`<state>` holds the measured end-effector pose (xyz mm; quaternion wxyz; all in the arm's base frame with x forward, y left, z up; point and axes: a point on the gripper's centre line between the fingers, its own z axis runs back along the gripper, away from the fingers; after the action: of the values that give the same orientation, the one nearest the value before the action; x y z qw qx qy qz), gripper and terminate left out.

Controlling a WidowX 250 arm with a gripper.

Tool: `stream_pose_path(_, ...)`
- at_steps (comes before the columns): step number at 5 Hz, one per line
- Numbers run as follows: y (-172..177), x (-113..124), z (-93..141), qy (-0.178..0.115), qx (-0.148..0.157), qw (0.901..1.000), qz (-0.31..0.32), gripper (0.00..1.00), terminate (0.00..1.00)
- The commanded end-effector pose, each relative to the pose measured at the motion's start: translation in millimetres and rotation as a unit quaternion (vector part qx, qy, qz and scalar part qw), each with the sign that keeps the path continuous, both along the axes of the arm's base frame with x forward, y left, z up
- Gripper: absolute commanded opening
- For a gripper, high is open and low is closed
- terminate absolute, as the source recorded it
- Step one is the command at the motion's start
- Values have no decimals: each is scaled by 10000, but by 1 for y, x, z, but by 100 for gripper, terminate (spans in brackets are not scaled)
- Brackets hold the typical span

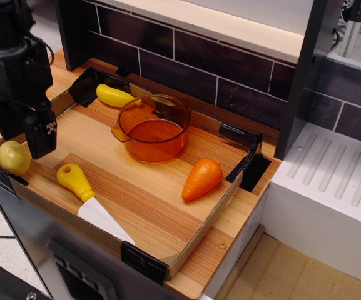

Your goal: Put potato in pot

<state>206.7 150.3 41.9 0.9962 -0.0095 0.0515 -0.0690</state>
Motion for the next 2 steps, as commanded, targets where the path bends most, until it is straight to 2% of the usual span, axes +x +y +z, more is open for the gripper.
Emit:
stream_pose_path(1,6,-1,-10,-188,208,9996,-64,100,0)
stream_pose_path(2,12,-4,-15,-164,272,9994,-103,100,0)
